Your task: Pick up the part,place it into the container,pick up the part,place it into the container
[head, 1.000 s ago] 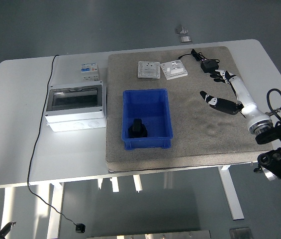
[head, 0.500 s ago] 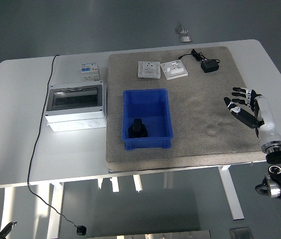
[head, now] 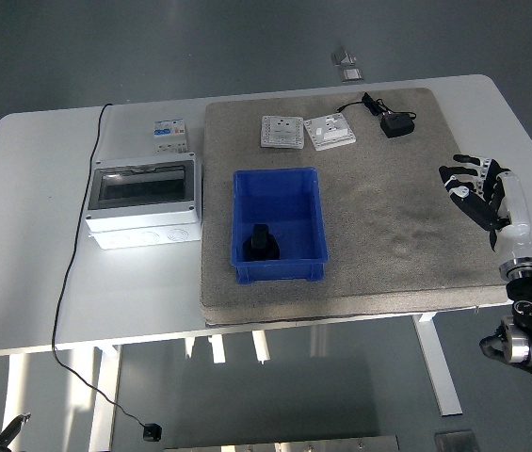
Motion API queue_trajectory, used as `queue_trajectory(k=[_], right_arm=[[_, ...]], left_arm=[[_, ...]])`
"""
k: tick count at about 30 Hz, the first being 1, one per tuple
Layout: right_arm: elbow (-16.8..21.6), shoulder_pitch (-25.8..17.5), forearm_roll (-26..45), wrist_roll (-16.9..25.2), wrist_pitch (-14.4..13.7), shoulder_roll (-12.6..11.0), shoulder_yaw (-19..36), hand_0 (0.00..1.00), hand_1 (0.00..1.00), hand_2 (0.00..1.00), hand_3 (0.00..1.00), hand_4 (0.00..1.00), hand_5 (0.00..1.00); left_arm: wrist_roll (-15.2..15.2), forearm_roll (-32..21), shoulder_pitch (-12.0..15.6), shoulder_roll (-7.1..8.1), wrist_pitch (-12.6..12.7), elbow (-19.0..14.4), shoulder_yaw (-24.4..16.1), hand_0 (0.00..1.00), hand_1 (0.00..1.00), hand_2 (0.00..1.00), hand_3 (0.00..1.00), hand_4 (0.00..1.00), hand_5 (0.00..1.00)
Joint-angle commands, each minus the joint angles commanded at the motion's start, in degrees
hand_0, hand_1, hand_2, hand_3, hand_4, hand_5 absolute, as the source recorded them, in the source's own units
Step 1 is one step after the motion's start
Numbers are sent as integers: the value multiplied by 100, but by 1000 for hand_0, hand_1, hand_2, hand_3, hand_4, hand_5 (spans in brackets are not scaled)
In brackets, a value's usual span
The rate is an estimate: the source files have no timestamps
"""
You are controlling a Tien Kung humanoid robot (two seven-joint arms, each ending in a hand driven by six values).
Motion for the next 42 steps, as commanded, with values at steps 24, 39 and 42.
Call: queue_trajectory(k=[24, 39, 42], right_arm=[[21, 76, 523, 488, -108, -52, -83, 536, 208, 273, 305, 767, 412], [-47, -173, 1066, 736, 158, 8, 514, 271, 145, 228, 239, 778, 437], [-62, -253, 1173, 792, 180, -7, 790, 271, 145, 228, 239, 778, 437]], left_arm=[[147, 382, 29, -19, -56, -32, -220, 680, 694, 719, 792, 816, 847], [157, 392, 45, -24, -30, -42, -222, 677, 687, 711, 785, 775, 809], [149, 378, 49, -25, -28, -41, -214, 677, 687, 711, 785, 775, 809]])
